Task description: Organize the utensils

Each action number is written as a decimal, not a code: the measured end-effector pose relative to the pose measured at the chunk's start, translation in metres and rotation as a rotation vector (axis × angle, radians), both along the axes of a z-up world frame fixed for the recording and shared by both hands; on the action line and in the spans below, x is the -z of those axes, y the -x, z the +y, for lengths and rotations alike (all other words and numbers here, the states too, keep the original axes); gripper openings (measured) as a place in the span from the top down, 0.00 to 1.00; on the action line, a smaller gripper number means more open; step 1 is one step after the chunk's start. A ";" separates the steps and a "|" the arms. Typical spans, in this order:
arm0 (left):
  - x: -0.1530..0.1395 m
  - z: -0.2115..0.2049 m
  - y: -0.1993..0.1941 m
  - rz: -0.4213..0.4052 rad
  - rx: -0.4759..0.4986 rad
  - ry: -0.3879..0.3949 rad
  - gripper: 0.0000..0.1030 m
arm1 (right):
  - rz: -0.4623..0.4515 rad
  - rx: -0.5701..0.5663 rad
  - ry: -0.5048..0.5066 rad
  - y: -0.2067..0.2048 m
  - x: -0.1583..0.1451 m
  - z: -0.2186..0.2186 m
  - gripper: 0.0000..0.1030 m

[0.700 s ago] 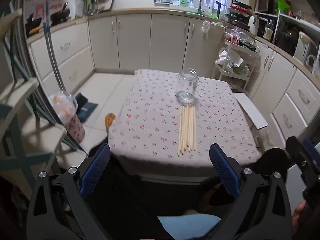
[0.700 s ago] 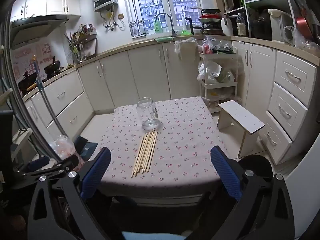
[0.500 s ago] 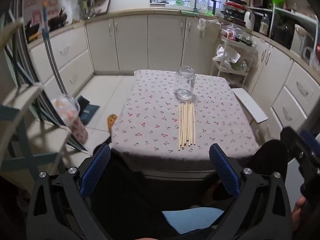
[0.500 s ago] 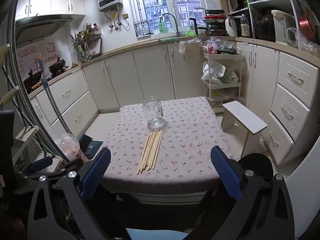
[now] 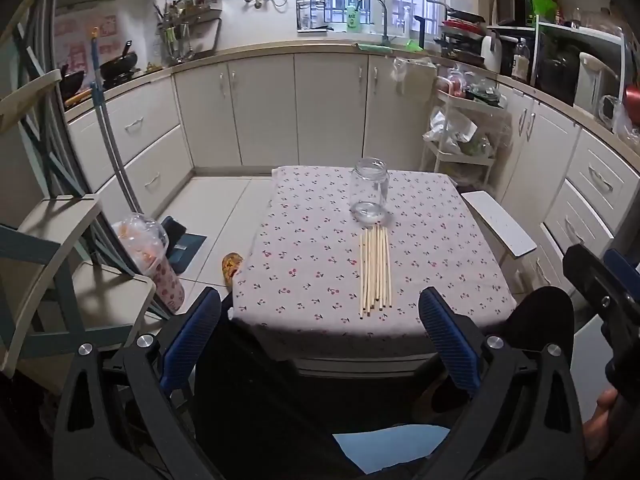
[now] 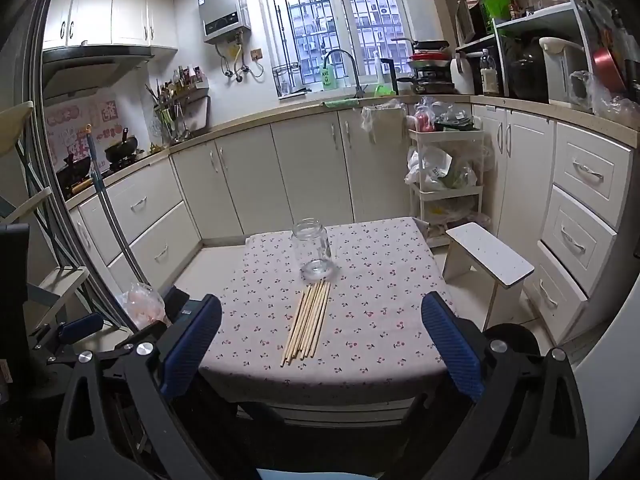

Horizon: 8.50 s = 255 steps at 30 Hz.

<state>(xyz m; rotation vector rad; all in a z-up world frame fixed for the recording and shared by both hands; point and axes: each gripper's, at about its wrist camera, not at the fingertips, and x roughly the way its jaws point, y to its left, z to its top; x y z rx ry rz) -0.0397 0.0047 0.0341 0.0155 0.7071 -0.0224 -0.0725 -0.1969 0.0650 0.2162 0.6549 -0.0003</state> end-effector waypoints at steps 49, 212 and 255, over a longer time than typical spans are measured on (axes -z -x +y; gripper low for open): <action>-0.014 0.001 0.015 -0.073 -0.025 0.011 0.08 | -0.060 -0.003 -0.005 0.013 -0.009 -0.004 0.07; 0.021 -0.077 -0.433 -0.469 0.092 0.336 0.95 | 0.507 -0.190 -0.249 -0.306 0.303 -0.060 0.94; 0.113 -0.064 -0.379 -0.281 0.184 0.108 0.66 | 0.296 -0.120 -0.507 -0.306 0.266 -0.095 0.94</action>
